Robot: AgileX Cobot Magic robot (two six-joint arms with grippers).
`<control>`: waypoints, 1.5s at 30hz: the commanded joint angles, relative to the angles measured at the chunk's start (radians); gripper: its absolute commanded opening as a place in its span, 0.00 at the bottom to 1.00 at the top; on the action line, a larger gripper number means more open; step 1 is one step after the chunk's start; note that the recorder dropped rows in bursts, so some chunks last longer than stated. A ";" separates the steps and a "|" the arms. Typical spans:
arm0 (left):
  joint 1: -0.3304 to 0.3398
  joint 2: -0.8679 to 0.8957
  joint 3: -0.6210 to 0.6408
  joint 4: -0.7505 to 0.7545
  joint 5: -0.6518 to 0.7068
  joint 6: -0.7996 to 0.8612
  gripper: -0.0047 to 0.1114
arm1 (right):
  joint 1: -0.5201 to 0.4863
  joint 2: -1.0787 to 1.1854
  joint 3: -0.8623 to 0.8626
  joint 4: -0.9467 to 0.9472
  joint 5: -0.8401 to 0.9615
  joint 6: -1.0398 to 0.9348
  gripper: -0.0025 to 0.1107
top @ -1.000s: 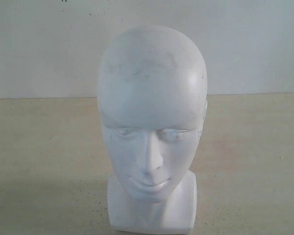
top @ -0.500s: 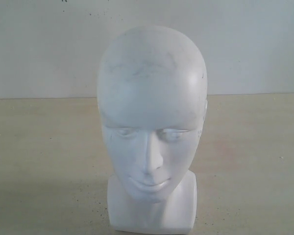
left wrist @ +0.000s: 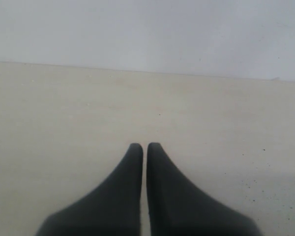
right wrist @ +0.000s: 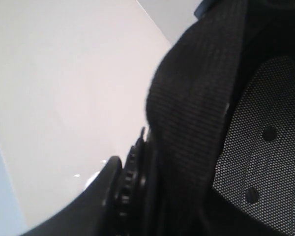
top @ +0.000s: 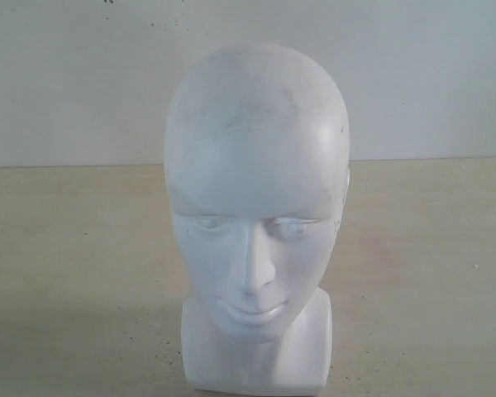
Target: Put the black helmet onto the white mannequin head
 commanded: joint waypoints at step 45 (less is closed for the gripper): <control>0.003 -0.002 0.003 0.006 -0.001 0.001 0.08 | 0.000 -0.050 0.168 1.889 -0.487 -1.767 0.02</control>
